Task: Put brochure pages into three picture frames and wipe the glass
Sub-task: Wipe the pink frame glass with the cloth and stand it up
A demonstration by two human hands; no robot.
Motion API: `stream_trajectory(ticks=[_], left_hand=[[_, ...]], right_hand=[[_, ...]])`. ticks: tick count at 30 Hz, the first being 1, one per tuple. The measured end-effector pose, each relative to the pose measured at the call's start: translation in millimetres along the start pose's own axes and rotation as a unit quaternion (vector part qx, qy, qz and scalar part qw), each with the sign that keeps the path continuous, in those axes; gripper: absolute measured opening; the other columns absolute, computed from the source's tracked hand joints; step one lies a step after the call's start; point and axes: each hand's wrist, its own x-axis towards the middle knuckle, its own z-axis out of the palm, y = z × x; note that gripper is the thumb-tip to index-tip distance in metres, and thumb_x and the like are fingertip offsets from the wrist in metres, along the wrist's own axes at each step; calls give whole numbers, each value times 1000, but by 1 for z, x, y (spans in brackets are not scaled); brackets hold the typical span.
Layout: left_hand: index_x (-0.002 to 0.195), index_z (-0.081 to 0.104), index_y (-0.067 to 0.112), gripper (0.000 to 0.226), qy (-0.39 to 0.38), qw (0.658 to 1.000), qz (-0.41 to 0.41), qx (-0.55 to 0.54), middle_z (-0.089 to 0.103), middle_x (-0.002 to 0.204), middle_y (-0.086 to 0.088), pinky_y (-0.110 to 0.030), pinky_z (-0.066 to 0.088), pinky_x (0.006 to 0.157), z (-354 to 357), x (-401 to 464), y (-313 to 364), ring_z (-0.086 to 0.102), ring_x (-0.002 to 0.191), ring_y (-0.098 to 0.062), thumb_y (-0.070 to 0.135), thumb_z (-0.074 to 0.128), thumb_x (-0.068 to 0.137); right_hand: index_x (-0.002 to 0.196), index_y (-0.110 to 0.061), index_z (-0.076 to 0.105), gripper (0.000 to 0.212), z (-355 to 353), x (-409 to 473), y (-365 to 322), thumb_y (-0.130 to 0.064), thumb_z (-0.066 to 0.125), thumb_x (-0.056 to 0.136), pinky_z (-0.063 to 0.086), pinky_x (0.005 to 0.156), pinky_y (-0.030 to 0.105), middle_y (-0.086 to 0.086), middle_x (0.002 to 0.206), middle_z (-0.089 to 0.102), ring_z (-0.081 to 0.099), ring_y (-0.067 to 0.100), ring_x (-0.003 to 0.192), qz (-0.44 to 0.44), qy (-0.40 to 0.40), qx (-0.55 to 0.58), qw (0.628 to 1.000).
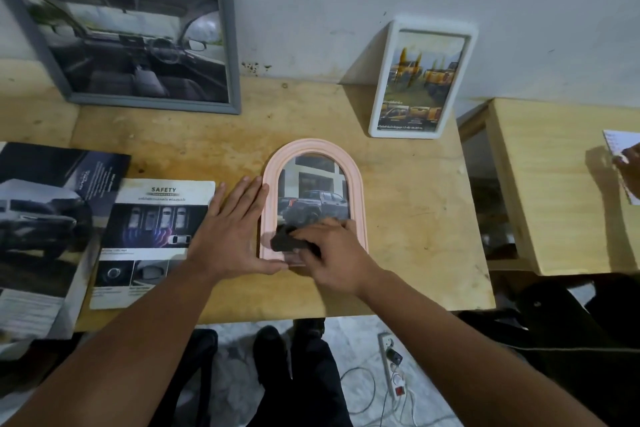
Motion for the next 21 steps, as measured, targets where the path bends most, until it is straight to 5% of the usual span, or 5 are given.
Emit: stream_trajectory(ticks=[2,6,9,15,21], left_hand=[[166,4,11,145,3,1000,1,-3,-1,175,-5,-59,6,128,0,0,0,-6,162,-22,108,32,62],[166,5,11,145,2,1000,4,-7,-1,175,-6,-60,7,128,-1,0,-1,-5,162,-23,108,32,61],[166,3,11,145,4,1000,2,-9,-3,175,-5,-60,6,128,-1,-1,0,-7,162,-22,108,32,62],[166,3,12,145,1,1000,0,-9,-4,175,-5,-59,6,128,-1,-1,0,-8,161,-22,108,33,61],[166,2,12,144,4,1000,7,-17,-4,175,-4,-59,5,129,-1,-1,-1,-9,161,-21,108,31,63]], right_hand=[[99,-28,72,16,-26,4,12,-35,57,95,42,92,43,-15,91,67,60,14,96,65,38,101,992],[92,-13,73,15,-68,25,29,-14,61,100,48,68,29,-2,79,68,59,5,74,164,210,318,910],[108,-14,73,16,-74,46,39,-16,58,103,54,68,30,-5,87,72,65,7,79,160,258,269,914],[128,-4,67,38,-9,68,45,-21,51,98,46,111,49,17,138,64,60,35,129,-39,98,-60,993],[134,-6,64,39,16,30,36,-22,49,101,27,125,44,11,147,58,49,26,142,-90,49,-39,994]])
